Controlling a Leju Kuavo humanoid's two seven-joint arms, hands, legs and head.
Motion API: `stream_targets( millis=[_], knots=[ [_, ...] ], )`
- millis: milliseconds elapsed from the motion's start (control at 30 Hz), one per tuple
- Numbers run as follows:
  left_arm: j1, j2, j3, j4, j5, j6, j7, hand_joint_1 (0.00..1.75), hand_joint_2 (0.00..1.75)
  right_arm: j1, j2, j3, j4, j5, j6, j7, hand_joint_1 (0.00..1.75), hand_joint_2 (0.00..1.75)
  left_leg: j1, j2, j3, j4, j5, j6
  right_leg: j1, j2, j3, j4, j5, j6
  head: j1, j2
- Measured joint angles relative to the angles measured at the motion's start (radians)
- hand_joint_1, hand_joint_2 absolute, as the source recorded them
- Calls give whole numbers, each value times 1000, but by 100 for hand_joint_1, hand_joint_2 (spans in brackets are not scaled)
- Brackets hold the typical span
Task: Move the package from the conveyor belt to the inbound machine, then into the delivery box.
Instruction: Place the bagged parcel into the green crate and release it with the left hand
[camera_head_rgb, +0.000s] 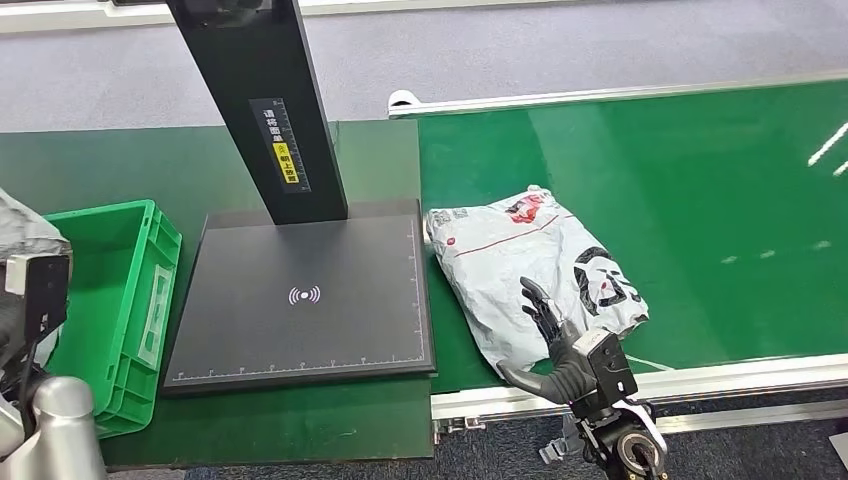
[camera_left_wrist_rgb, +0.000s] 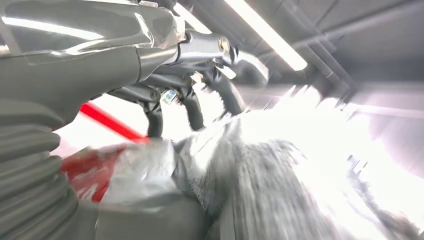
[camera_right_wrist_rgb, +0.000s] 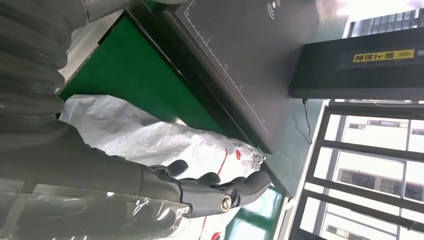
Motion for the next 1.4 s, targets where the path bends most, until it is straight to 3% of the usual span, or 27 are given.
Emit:
stream_targets(
  millis=[300, 467, 600, 733, 800, 833, 900, 967, 1033, 1067, 1133, 1167, 1233, 1333, 1400],
  knots=[
    [20, 51, -81, 53, -4, -2, 2, 0, 175, -1, -2, 0, 0, 7, 4, 0, 0, 175, -1, 0, 0, 0, 0, 0, -1, 0, 1, 0, 0, 0, 0, 0],
    [23, 80, -103, 86, -77, -137, 130, 0, 175, -7, -2, 0, 4, 15, 20, 5, 0, 175, 0, 0, 0, 0, 0, 0, 0, 0, 0, 0, 0, 0, 0, 0],
    [23, 120, -109, 135, -92, -79, 167, 0, 175, -8, -2, 0, 5, 24, 24, 11, 0, 175, 0, 0, 0, 0, 0, 0, 0, 0, 0, 0, 0, 0, 0, 0],
    [20, 156, -110, 176, -200, -86, 220, 0, 0, -4, -3, 0, 5, 30, 32, 19, 0, 175, 0, 0, 0, 0, 0, 0, 0, 0, 0, 0, 0, 0, 0, 0],
    [18, 169, -108, 178, -215, -49, 207, 0, 0, 0, -3, 0, 5, 31, 33, 21, 0, 175, 0, 1, 0, 0, 0, 0, 0, 1, 0, 0, 0, 0, 0, 0],
    [14, 165, -99, 150, -181, -25, 151, 0, 0, 4, -4, 0, 4, 28, 33, 22, 0, 175, 0, 1, 0, 0, 0, 0, 0, 1, -1, 0, 0, 0, 0, 0],
    [-23, 127, -46, 59, -22, 8, -71, 0, 87, 11, -7, 2, 4, 15, 29, 20, 0, 175, -1, -2, -2, 0, 1, 1, -1, -2, 0, 0, 0, 0, 1, 0],
    [-69, 66, 43, -28, 244, 20, -411, 0, 175, 9, -8, 7, 4, -10, 25, 4, 0, 175, -2, -2, -1, 0, 0, 1, -2, -3, 1, 0, 0, 0, 1, 0],
    [-75, 22, 84, -83, 502, 23, -654, 0, 175, 3, -9, 14, 4, -37, 23, -25, 0, 175, -3, 1, 2, 0, -1, 0, -4, 1, 1, -1, 0, 0, 1, 0],
    [-64, 9, 65, -97, 629, 17, -693, 0, 175, -1, -10, 15, 5, -52, 23, -44, 0, 175, -3, 2, 2, 0, -1, 0, -4, 2, 1, -1, 0, 1, 1, 0],
    [-31, -6, -39, -108, 927, -43, -686, 0, 175, -18, -14, 17, 5, -77, 27, -81, 0, 175, -3, 1, 2, 0, -1, 1, -4, 1, 1, -1, 0, 1, 1, 0],
    [-9, -7, -110, -107, 1063, -116, -673, 0, 175, -29, -15, 18, 6, -85, 30, -93, 0, 175, -3, 0, 2, 0, -1, 1, -4, 0, 1, -1, 0, 1, 1, 0],
    [32, -6, -272, -99, 1258, -350, -645, 0, 175, -56, -16, 19, 9, -91, 37, -104, 0, 175, -3, 0, 2, 0, 0, 2, -4, 0, 2, -1, 0, 1, 1, 0],
    [65, -8, -495, -60, 1307, -698, -576, 0, 175, -90, -16, 27, 25, -83, 41, -105, 0, 175, -4, 0, 2, 0, 0, 2, -4, 0, 3, -1, 1, 2, 1, 0],
    [71, -16, -616, -14, 1313, -833, -524, 0, 175, -101, -16, 35, 38, -77, 41, -106, 0, 175, -5, 1, 2, 1, 0, 3, -5, 0, 3, -1, 2, 2, 1, 0]
  ],
)
